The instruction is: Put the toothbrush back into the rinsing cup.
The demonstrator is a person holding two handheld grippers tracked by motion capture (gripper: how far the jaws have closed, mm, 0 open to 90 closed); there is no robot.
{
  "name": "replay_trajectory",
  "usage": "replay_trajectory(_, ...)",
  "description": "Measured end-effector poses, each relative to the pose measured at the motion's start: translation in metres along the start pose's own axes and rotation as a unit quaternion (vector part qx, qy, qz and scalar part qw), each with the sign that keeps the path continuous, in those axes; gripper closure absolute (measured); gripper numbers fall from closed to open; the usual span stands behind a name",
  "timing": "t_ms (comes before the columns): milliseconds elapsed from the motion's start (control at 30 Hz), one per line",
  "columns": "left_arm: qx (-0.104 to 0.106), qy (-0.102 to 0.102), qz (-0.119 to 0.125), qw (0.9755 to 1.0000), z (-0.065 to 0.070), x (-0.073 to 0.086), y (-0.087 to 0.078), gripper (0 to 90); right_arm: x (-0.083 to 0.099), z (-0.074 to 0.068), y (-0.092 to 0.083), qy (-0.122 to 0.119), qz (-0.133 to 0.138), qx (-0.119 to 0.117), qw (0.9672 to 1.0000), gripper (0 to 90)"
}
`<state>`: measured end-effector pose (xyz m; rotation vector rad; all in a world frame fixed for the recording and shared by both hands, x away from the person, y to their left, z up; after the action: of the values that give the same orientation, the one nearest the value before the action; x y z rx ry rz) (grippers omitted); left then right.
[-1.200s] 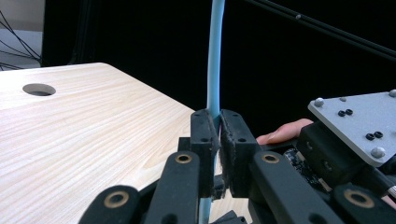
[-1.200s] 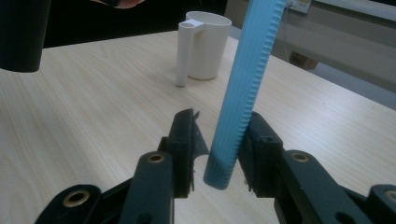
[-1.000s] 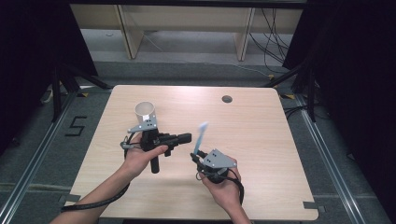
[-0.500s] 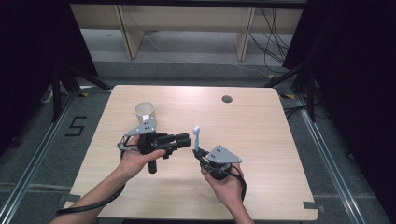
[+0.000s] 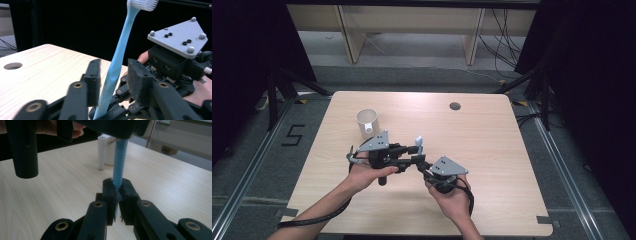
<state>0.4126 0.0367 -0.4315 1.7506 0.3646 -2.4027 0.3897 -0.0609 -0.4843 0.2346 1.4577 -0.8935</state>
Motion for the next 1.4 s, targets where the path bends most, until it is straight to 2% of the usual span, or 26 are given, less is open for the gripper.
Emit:
replay_trajectory(67, 0.005, 0.000, 0.004, 1.0000, 0.000, 0.000, 0.001, 68.6, 0.000, -0.001, 0.000, -0.001, -0.001, -0.005, 1.0000, 84.2)
replay_trajectory(167, 0.001, 0.001, 0.003, 1.0000, -0.001, -0.001, 0.000, 75.0, -0.002, -0.001, 0.000, -0.006, 0.007, -0.001, 1.0000, 84.2)
replay_trajectory(200, 0.000, 0.003, 0.005, 1.0000, -0.001, -0.001, 0.000, 75.4, -0.003, 0.000, 0.000, -0.010, 0.009, 0.000, 0.9999, 84.1)
replay_trajectory(267, -0.006, 0.007, 0.006, 0.9999, -0.002, -0.003, -0.002, 76.5, -0.002, -0.003, 0.000, 0.004, 0.007, -0.009, 0.9999, 84.0)
replay_trajectory(333, -0.012, 0.010, 0.009, 0.9998, -0.004, -0.005, -0.004, 77.8, -0.003, -0.002, -0.001, 0.008, 0.009, -0.004, 0.9999, 83.8)
replay_trajectory(400, -0.022, 0.004, 0.017, 0.9996, -0.006, -0.006, -0.007, 79.1, -0.006, -0.001, 0.000, -0.003, 0.024, -0.002, 0.9997, 83.1)
replay_trajectory(433, -0.024, 0.004, 0.017, 0.9996, -0.007, -0.007, -0.008, 79.6, -0.007, -0.002, 0.000, 0.000, 0.030, -0.009, 0.9995, 82.7)
replay_trajectory(467, -0.025, 0.003, 0.020, 0.9995, -0.007, -0.007, -0.009, 79.7, -0.007, -0.001, -0.001, -0.003, 0.028, 0.001, 0.9996, 82.1)
replay_trajectory(533, -0.033, 0.004, 0.019, 0.9993, -0.009, -0.008, -0.010, 79.9, -0.008, -0.002, 0.001, 0.002, 0.032, -0.004, 0.9995, 76.3)
replay_trajectory(600, -0.038, -0.001, 0.022, 0.9990, -0.009, -0.009, -0.011, 80.0, -0.007, -0.004, 0.000, 0.014, 0.017, -0.005, 0.9997, 71.7)
replay_trajectory(633, -0.040, 0.001, 0.021, 0.9990, -0.010, -0.010, -0.012, 80.1, -0.008, -0.002, 0.001, 0.003, 0.023, 0.003, 0.9997, 67.4)
replay_trajectory(667, -0.042, 0.000, 0.022, 0.9989, -0.010, -0.011, -0.013, 80.1, -0.008, -0.002, 0.001, 0.004, 0.024, 0.005, 0.9997, 62.0)
replay_trajectory(767, -0.050, 0.001, 0.019, 0.9985, -0.013, -0.013, -0.016, 80.2, -0.007, -0.002, 0.001, 0.006, 0.023, 0.014, 0.9996, 57.0)
replay_trajectory(833, -0.059, 0.004, 0.018, 0.9981, -0.017, -0.014, -0.019, 80.2, -0.007, 0.001, 0.000, -0.001, 0.024, 0.022, 0.9995, 53.7)
replay_trajectory(933, -0.075, 0.000, 0.021, 0.9970, -0.024, -0.015, -0.026, 80.3, -0.004, 0.001, -0.004, 0.005, 0.019, 0.023, 0.9995, 51.5)
replay_trajectory(967, -0.081, -0.001, 0.022, 0.9965, -0.026, -0.016, -0.029, 80.3, -0.003, 0.001, -0.004, 0.008, 0.027, 0.018, 0.9994, 51.3)
replay_trajectory(1000, -0.086, -0.002, 0.022, 0.9961, -0.028, -0.016, -0.031, 80.3, -0.001, 0.003, -0.007, 0.007, 0.016, 0.027, 0.9995, 51.1)
replay_trajectory(1100, -0.101, -0.001, 0.022, 0.9946, -0.035, -0.017, -0.040, 80.3, 0.005, 0.007, -0.012, 0.012, 0.018, 0.029, 0.9993, 50.9)
replay_trajectory(1133, -0.104, -0.003, 0.023, 0.9943, -0.037, -0.018, -0.042, 80.3, 0.008, 0.010, -0.016, 0.007, 0.011, 0.040, 0.9991, 50.9)
replay_trajectory(1200, -0.113, -0.001, 0.022, 0.9933, -0.040, -0.018, -0.047, 80.3, 0.012, 0.012, -0.020, 0.023, 0.007, 0.041, 0.9989, 50.9)
replay_trajectory(1367, -0.134, 0.005, 0.019, 0.9908, -0.048, -0.019, -0.057, 80.4, 0.022, 0.022, -0.030, 0.040, 0.002, 0.059, 0.9974, 50.7)
replay_trajectory(1400, -0.141, 0.008, 0.019, 0.9899, -0.051, -0.019, -0.060, 80.3, 0.022, 0.027, -0.030, 0.021, 0.014, 0.070, 0.9972, 50.6)
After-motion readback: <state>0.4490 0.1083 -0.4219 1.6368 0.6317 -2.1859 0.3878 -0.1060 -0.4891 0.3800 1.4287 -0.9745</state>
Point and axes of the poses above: each handheld gripper's, and its own axes: y roughly forward along the jaws, x roughly out of its underside, z roughly to its right, the point moved 7 cm from there along y, roughly forward along the jaws, and after that the axes turned 7 degrees about -y, right-handed, at the moved point
